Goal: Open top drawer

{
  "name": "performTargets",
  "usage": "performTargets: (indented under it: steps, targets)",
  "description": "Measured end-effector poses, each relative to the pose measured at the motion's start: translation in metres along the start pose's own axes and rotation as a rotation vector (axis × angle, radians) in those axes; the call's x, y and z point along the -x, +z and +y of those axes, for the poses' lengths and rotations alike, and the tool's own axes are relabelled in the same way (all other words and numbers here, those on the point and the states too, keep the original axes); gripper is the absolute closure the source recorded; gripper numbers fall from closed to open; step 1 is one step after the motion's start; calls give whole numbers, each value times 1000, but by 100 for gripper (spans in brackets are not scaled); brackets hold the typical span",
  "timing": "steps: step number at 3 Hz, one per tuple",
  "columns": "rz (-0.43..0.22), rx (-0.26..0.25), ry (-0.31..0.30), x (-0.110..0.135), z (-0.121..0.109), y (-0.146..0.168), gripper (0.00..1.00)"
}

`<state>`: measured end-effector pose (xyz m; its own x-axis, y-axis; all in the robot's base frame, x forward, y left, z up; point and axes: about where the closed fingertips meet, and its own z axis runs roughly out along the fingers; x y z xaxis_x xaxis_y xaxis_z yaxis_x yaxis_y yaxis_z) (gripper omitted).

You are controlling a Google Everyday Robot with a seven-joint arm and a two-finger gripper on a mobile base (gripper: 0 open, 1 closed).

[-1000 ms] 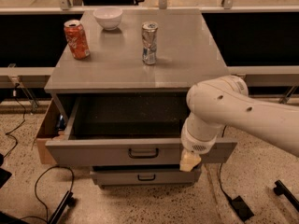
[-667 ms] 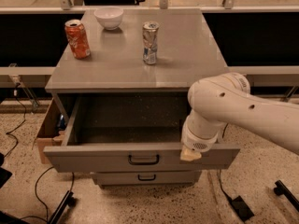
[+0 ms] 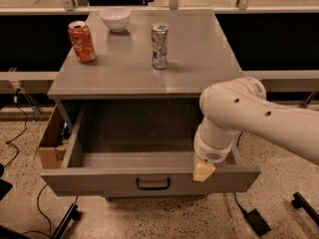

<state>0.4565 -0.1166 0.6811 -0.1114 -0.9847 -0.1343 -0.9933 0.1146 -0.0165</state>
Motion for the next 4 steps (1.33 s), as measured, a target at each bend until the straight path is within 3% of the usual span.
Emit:
performTargets:
  steps: [2, 3, 4]
  targets:
    - [2, -2, -1, 0, 1, -1, 2]
    - [2, -2, -1, -1, 1, -1, 0]
    - [-22, 14, -1, 1, 17, 6, 0]
